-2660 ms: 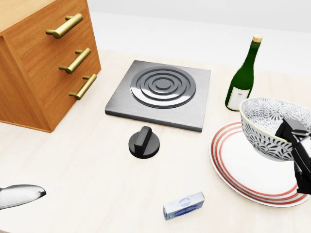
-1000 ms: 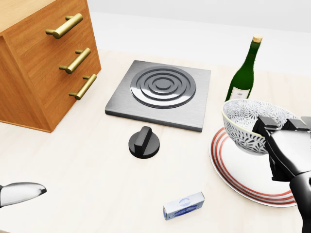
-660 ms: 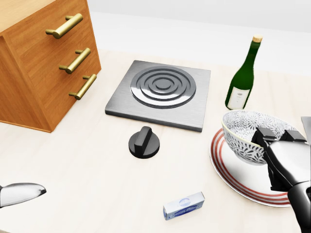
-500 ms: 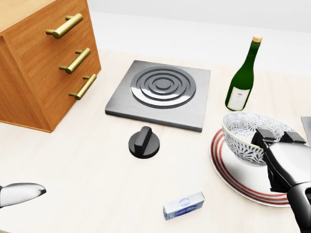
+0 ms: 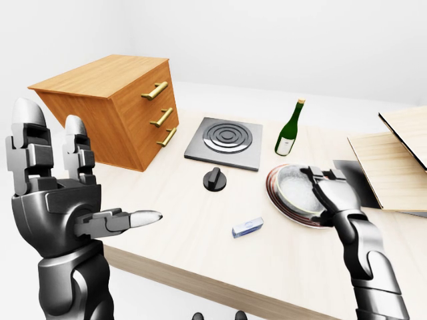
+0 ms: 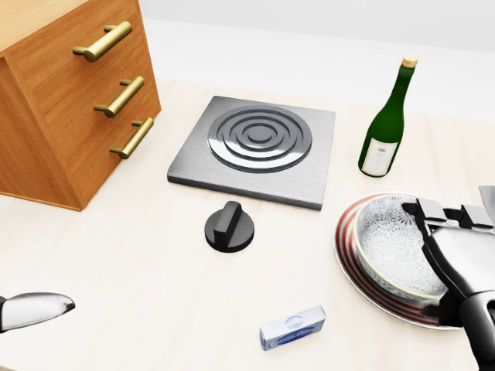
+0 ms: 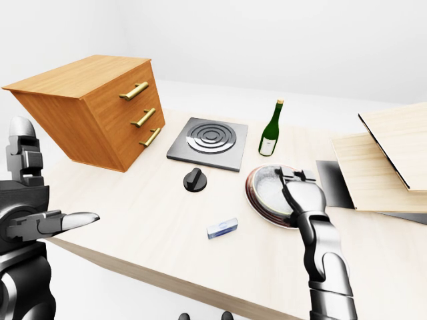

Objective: Pick up the akita bowl and put it on the plate.

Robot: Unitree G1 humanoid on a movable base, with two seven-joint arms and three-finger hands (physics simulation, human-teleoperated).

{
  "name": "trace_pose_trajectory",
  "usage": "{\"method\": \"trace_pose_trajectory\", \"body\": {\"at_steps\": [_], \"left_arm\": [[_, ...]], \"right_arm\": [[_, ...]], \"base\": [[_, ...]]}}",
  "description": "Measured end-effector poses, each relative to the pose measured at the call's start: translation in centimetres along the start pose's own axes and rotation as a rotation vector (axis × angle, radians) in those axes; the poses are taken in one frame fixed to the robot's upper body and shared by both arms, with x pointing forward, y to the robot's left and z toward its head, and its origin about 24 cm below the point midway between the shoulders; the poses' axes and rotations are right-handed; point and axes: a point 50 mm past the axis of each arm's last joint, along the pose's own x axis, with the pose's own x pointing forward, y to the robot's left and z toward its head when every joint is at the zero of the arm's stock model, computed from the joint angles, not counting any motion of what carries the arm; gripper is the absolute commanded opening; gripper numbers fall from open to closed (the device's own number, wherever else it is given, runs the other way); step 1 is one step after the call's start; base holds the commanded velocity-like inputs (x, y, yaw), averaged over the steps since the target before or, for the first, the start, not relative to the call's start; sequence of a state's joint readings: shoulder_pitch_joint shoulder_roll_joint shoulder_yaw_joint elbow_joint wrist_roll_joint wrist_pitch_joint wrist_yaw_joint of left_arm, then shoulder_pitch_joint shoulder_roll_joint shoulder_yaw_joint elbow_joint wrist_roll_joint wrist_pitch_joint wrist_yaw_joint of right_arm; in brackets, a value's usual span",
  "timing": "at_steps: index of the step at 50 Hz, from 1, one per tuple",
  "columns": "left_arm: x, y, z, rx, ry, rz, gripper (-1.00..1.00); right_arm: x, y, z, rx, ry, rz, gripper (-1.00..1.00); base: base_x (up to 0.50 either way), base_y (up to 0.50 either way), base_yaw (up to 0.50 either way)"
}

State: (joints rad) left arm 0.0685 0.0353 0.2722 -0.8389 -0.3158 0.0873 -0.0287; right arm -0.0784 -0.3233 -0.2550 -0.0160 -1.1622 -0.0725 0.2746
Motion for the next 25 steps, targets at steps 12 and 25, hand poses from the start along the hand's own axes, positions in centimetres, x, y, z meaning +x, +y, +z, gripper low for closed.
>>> {"method": "trace_pose_trajectory", "body": {"at_steps": [12,25], "left_arm": [[0.0,0.0,0.0,0.000,0.001,0.001,1.00],[0.1,0.1,0.0,0.001,-0.001,0.005,1.00]], "right_arm": [[-0.2,-1.5,-0.2,0.014,0.006,-0.032,1.00],[-0.8,-3.9,0.6,0.032,-0.021,-0.076,1.00]], "base": [[0.00,0.00,0.00],[0.00,0.00,0.00]]}}
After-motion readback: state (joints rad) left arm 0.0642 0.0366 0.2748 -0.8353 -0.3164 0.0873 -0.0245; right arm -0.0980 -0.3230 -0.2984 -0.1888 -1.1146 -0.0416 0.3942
